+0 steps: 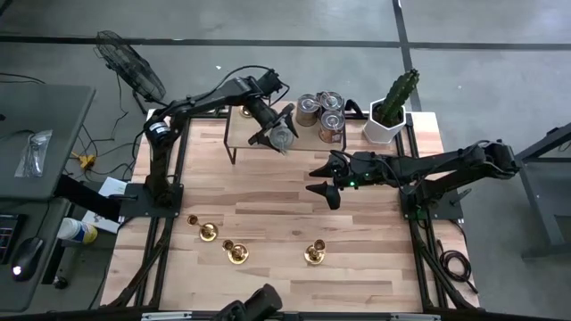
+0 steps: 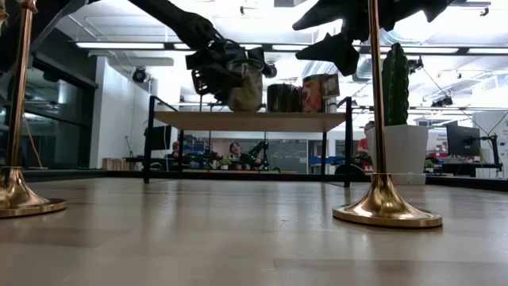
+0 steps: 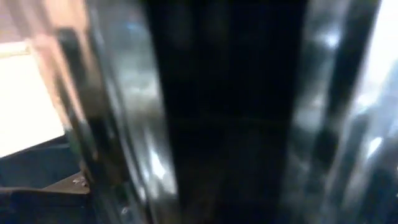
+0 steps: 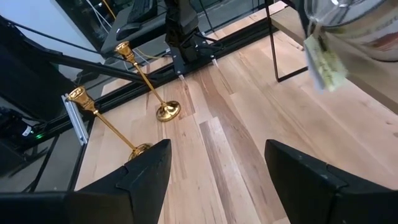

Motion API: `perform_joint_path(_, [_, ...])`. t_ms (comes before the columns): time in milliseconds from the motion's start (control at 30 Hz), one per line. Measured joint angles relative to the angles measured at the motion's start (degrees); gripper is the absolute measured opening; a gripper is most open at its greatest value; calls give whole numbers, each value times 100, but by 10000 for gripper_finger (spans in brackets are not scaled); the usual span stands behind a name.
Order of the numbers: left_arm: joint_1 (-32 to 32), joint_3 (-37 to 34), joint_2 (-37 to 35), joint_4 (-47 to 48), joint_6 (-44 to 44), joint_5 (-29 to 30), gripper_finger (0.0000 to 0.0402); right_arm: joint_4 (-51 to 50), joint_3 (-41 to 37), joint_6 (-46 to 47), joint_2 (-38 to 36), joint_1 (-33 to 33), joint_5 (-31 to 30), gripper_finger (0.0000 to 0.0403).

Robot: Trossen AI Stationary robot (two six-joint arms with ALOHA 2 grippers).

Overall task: Pick & Place candle stick holders
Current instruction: Put the silver scented candle on the shelf

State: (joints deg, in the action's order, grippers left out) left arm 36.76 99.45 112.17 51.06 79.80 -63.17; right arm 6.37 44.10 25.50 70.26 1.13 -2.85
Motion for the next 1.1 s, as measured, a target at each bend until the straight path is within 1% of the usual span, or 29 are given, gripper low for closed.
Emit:
perform_joint_path(100, [0, 6, 30, -70, 3, -15, 345, -4, 0, 4, 0, 2, 0, 252])
perform_joint_path(233, [4, 5, 30, -72, 32, -89, 376, -6, 0, 15, 0, 1, 0, 252])
perform_joint_path(333, [4, 7, 28, -116, 30, -126, 389, -9, 0, 15, 0, 2, 0, 252])
perform_joint_path(667, [43, 7, 28, -260, 3, -77, 395, -11, 0, 15, 0, 2, 2, 252])
perform_joint_path(900, [86, 5, 28, -958, 329, 27, 396, -14, 0, 17, 0, 2, 2, 252])
perform_joint_path(1100, [126, 5, 28, -1119, 443, 117, 397, -19, 0, 37, 0, 2, 5, 252])
